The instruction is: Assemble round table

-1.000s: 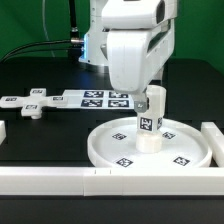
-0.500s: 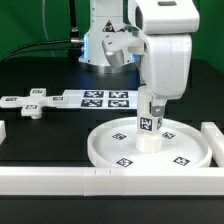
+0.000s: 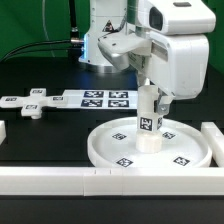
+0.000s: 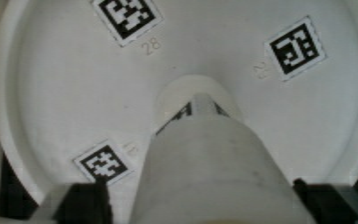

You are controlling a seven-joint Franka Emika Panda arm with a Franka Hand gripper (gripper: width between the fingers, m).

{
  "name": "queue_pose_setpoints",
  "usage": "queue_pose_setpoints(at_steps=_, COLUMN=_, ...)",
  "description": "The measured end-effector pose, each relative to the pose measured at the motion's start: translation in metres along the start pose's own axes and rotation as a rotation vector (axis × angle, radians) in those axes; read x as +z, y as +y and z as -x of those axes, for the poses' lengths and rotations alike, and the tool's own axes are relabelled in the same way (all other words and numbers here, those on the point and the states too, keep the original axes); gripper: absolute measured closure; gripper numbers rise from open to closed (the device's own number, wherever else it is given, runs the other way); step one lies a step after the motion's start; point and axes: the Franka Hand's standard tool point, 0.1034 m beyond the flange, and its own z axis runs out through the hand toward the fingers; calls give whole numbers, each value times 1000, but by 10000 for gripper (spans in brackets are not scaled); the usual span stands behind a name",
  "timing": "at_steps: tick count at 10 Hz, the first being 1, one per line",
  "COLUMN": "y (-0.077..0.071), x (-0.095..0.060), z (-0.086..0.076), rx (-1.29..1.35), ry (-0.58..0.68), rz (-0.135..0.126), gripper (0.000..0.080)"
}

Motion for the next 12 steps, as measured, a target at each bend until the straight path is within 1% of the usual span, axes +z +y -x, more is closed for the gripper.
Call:
queue_pose_setpoints(at_steps=1, y=0, x=0, z=0, rx=5, ry=0, rz=-2, gripper=362)
queue_pose_setpoints(at_steps=2, y=-1, x=0, z=3, rx=-3, ry=0, rz=-4, gripper=390)
queue_pose_setpoints(at_steps=3, y=-3, x=0, z=11, rx=8, ry=1, rz=-9, gripper=390)
queue_pose_setpoints(at_steps=6, y=-3, x=0, z=13, rx=54, ry=2, rz=-10, gripper=390)
queue_pose_setpoints(at_steps=8, y=-4, x=1, z=13, rx=247, ry=2, rz=-12, gripper=390)
queue_pose_setpoints(at_steps=12, y=-5, x=2, z=10, rx=773, ry=0, rz=-24, gripper=390)
